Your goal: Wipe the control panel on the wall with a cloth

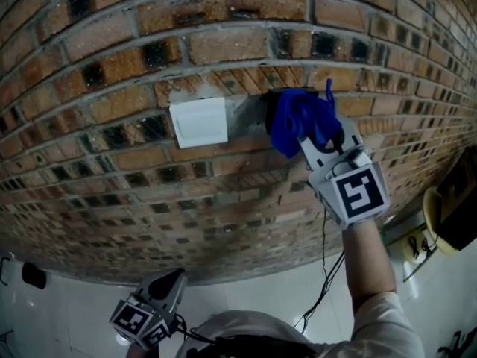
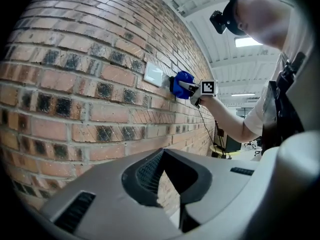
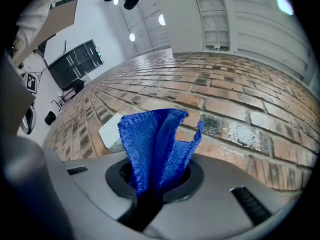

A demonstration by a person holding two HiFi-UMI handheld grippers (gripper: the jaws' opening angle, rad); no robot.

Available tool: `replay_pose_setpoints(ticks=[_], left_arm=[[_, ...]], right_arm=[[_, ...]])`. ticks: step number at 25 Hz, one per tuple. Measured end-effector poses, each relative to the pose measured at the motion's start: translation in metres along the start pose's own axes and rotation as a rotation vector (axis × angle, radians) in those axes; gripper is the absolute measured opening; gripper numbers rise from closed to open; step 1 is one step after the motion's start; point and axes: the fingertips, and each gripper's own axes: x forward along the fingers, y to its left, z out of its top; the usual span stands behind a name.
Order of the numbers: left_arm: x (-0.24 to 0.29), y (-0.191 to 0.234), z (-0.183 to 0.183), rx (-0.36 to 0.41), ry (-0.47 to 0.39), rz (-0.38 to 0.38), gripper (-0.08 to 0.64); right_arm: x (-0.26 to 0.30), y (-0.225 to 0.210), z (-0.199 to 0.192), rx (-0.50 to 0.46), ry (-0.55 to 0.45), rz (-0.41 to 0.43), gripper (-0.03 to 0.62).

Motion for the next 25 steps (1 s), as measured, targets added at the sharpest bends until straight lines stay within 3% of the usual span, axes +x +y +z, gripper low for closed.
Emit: replay_pose_setpoints(ticks=[3,10,15,20,25], left_arm=[[0.005,-0.003,0.0,0.003,0.004,-0.01,0.003],[0.017,-0.011,0.003,0.011,0.007,-0.038,0.003],[0.017,-0.011,0.001,0.006,0.008,-0.041,0.003],[0.013,-0.002,0.001,-0.002,0.007,-0.018,0.003],[0.012,-0.005,0.0,0.002,0.006,-0.029,0.003]], right_arm=[[-0.016,-0.033,-0.014,-0.044,0.024,-0.048,0.086],[-0.044,-0.095,-0.06,-0.027,0.131,-0.167,0.086],[-0.048,-0.094,-0.055,-0.015,0.116,-0.183,0.086],[-0.029,-0.024,0.0,-0.035,-0.012,-0.033,0.086],[0.006,0.034,0.009,0.007,-0.026,0.102,0.086]])
